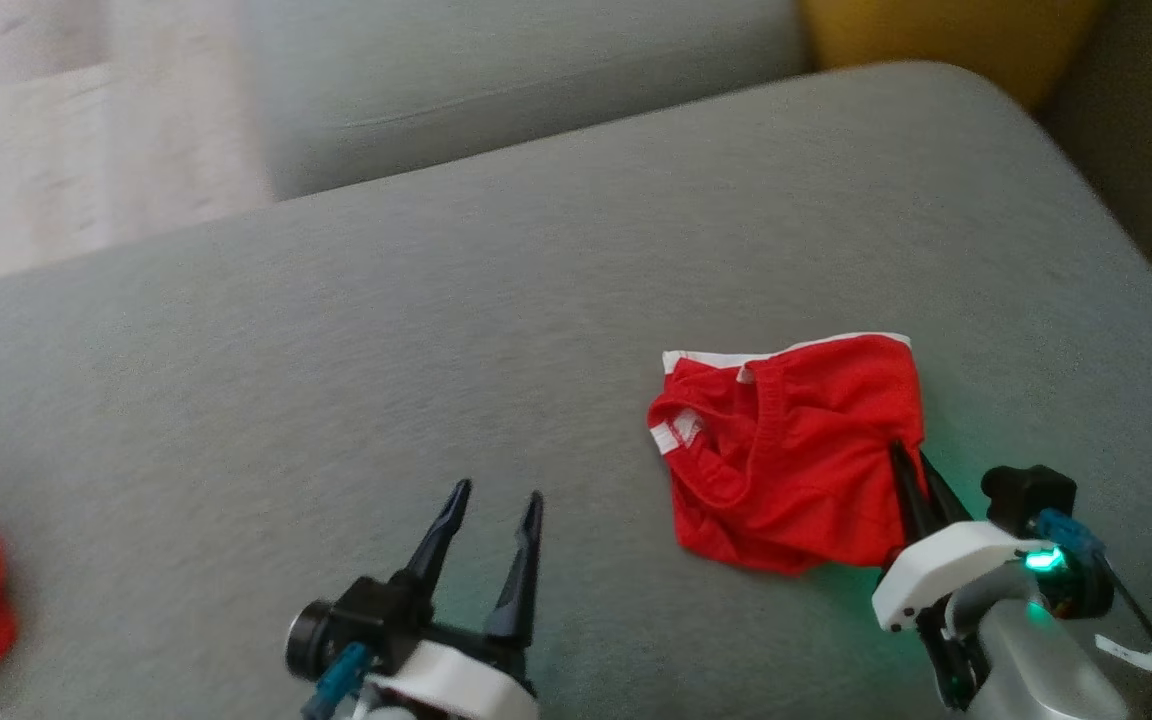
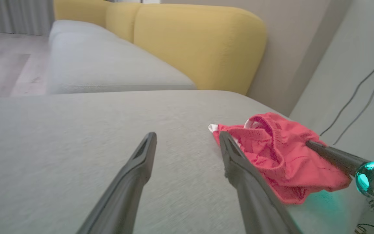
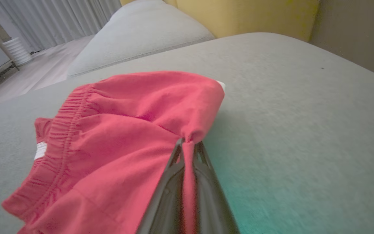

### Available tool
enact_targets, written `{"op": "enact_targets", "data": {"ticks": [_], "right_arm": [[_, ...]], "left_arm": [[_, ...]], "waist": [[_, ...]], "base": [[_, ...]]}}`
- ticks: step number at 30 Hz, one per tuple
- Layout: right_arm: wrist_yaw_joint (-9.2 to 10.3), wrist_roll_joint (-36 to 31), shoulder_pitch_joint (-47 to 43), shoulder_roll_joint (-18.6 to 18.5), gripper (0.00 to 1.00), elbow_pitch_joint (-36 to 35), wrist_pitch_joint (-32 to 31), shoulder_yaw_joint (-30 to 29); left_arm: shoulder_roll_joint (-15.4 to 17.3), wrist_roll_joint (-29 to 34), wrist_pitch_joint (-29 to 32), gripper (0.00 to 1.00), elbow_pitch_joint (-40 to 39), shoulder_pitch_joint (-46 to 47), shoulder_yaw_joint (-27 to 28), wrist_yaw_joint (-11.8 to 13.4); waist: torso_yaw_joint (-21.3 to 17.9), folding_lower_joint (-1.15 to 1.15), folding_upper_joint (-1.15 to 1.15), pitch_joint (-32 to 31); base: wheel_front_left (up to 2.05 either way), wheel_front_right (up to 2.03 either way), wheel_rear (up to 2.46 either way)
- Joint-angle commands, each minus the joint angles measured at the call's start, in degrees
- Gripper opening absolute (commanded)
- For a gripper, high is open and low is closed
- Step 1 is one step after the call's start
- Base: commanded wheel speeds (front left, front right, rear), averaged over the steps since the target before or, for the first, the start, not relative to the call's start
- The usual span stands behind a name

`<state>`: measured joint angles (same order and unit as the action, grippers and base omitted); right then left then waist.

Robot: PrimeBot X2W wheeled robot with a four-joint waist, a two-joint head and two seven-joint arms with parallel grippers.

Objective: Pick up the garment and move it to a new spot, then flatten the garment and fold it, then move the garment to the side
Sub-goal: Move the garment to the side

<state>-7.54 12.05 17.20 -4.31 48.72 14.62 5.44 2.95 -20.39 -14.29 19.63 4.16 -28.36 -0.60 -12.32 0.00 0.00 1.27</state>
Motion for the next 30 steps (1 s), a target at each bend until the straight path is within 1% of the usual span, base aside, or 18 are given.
{"op": "enact_targets", "data": {"ticks": [1,3,5,8,10,15,21,24,25,26,30], "right_arm": [[0.05,0.36,2.44,-0.24,0.0,-1.7,0.37,2.12],[0.05,0.98,2.54,-0.2,0.0,-1.66,0.38,2.92],[0.05,1.72,2.67,-0.18,0.0,-1.73,0.38,3.62],[0.05,2.32,2.91,-0.93,0.0,-1.67,0.38,4.3],[0.05,2.29,3.44,-1.99,0.0,-1.26,0.38,4.68],[0.05,0.35,7.0,-6.15,0.0,0.9,0.3,6.74],[0.05,-2.14,15.21,-13.55,0.0,4.62,-0.98,8.07],[0.05,-3.02,19.83,-17.61,0.0,7.62,-1.54,6.24],[0.05,-3.02,19.83,-17.61,0.0,7.62,-1.54,6.24],[0.05,-3.61,21.25,-18.92,0.0,8.87,-1.67,5.46],[0.05,-5.73,25.79,-24.04,0.0,14.64,-1.87,-0.16]], "left_arm": [[-0.07,-0.63,-0.71,1.0,-2.42,2.99,0.26,-0.83],[-0.07,-1.24,-0.71,1.0,-3.18,3.49,-0.86,-1.94],[-0.07,-2.1,-0.71,1.0,-3.43,3.62,-1.4,-2.3],[-0.07,-2.3,-0.71,1.0,-3.15,3.58,-2.29,-2.47],[-0.07,-2.36,-0.71,1.0,-2.86,3.36,-2.87,-2.48],[-0.07,-1.65,-0.71,1.0,-1.0,2.39,-3.82,-2.36],[-0.07,-0.41,-0.71,1.0,0.82,2.44,-3.27,-2.24],[-0.07,0.75,-0.71,1.0,1.34,3.25,-2.91,-2.43],[-0.07,0.75,-0.71,1.0,1.34,3.25,-2.91,-2.43],[-0.07,1.06,-0.71,1.0,1.47,3.57,-2.73,-2.45],[-0.07,2.24,-0.71,1.0,1.56,5.11,-2.5,-2.57]], "waist": [[-8.9,0.0,0.0,0.78],[-10.74,0.0,0.0,1.06],[-11.88,0.0,0.0,1.33],[-12.43,0.0,0.0,1.56],[-12.06,0.0,0.0,1.73],[-9.5,0.0,0.0,2.28],[-5.03,0.0,0.0,5.25],[-2.56,0.0,0.0,7.43],[-2.56,0.0,0.0,7.43],[-1.84,0.0,0.0,8.01],[1.07,0.0,0.0,10.33]], "base": [[0.0,0.0,0.0],[0.0,0.0,0.0],[0.0,0.0,0.0],[0.0,0.0,0.0],[0.0,0.0,0.0],[0.0,0.0,0.0],[0.0,0.0,0.0],[0.0,0.0,0.0],[0.0,0.0,0.0],[0.0,0.0,0.0],[0.0,0.0,0.0]]}}
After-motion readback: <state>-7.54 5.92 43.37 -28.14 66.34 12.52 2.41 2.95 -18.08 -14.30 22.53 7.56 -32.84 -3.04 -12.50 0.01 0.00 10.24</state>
